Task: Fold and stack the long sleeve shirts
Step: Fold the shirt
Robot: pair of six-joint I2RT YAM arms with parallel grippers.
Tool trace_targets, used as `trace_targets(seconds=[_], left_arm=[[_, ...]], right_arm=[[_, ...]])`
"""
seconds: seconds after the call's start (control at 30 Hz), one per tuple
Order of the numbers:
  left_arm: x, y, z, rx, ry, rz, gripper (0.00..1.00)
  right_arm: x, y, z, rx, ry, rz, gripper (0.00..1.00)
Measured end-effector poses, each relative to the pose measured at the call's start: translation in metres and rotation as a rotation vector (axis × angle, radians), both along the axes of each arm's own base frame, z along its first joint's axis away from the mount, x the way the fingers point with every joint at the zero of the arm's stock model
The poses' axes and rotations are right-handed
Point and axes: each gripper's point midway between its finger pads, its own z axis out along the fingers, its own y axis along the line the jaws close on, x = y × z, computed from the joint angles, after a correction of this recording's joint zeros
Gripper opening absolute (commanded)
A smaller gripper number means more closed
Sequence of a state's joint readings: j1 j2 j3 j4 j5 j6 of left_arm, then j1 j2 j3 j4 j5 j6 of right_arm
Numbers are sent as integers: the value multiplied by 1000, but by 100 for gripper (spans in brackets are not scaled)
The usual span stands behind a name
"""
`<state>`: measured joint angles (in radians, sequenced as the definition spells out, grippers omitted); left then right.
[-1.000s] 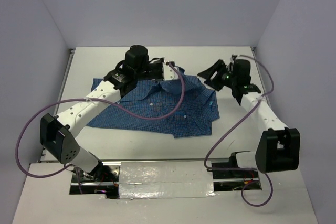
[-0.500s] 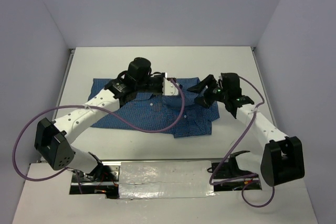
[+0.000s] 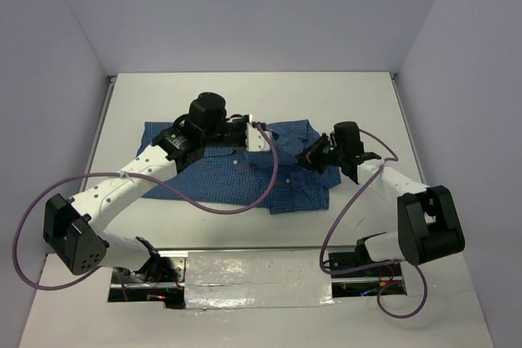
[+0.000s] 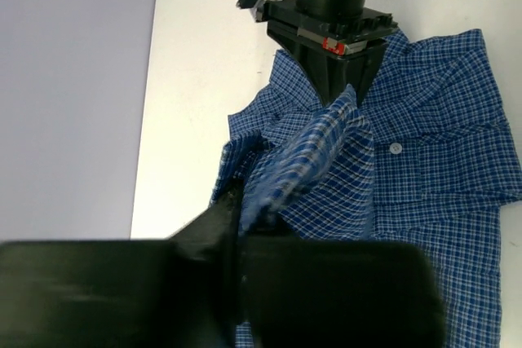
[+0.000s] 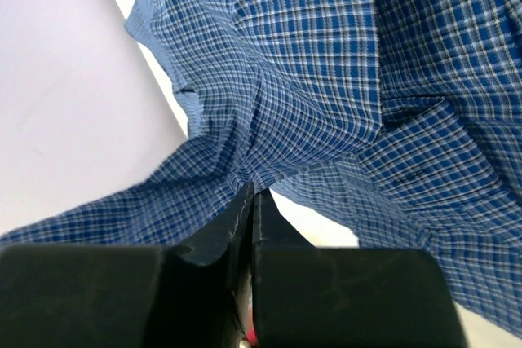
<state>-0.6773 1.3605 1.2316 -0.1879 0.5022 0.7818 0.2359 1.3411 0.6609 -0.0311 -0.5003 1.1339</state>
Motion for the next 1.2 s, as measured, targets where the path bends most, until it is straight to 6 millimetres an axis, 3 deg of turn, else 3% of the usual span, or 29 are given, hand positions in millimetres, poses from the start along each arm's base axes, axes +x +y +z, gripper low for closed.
trace_targets(seconds=[0.03,0.07,0.1,0.23,0.33,0.4,0.47,0.53,0.6,0.67,0.8,0.9,1.0,1.2], left_arm=[[-2,0,1,1,-4,-5,65],[-4,0,0,7,-5,-17,94],[-8,1,-3,21,6,-33,99],[-24,13,-18,128,62,-84,99],[-25,36,-29,195,110,-62,99],[-6,73,-39,224,166,35,98],[23,126,-48,255,202,188,89],[50,187,-60,296,216,359,62],[64,236,-77,353,239,488,47],[70,269,-104,433,276,557,49],[81,305,-166,567,406,616,64],[88,332,-200,634,468,638,70],[88,352,-211,700,446,613,71],[81,351,-215,764,409,505,63]], right_arm=[[0,0,-1,1,2,4,0],[0,1,-1,1,-2,8,0],[0,1,-1,-2,-7,15,0],[-2,-3,-5,-37,-29,41,0],[-2,-7,-9,-73,-58,67,0],[-2,-8,-11,-92,-76,87,0],[-3,-8,-15,-107,-84,105,0],[-4,-8,-21,-118,-83,122,0],[-4,-9,-25,-130,-81,134,0],[-5,-10,-27,-139,-84,143,0],[-5,-11,-29,-158,-98,158,0],[-6,-13,-31,-173,-96,165,0],[-5,-15,-31,-191,-95,166,0],[-6,-19,-35,-220,-80,155,0]])
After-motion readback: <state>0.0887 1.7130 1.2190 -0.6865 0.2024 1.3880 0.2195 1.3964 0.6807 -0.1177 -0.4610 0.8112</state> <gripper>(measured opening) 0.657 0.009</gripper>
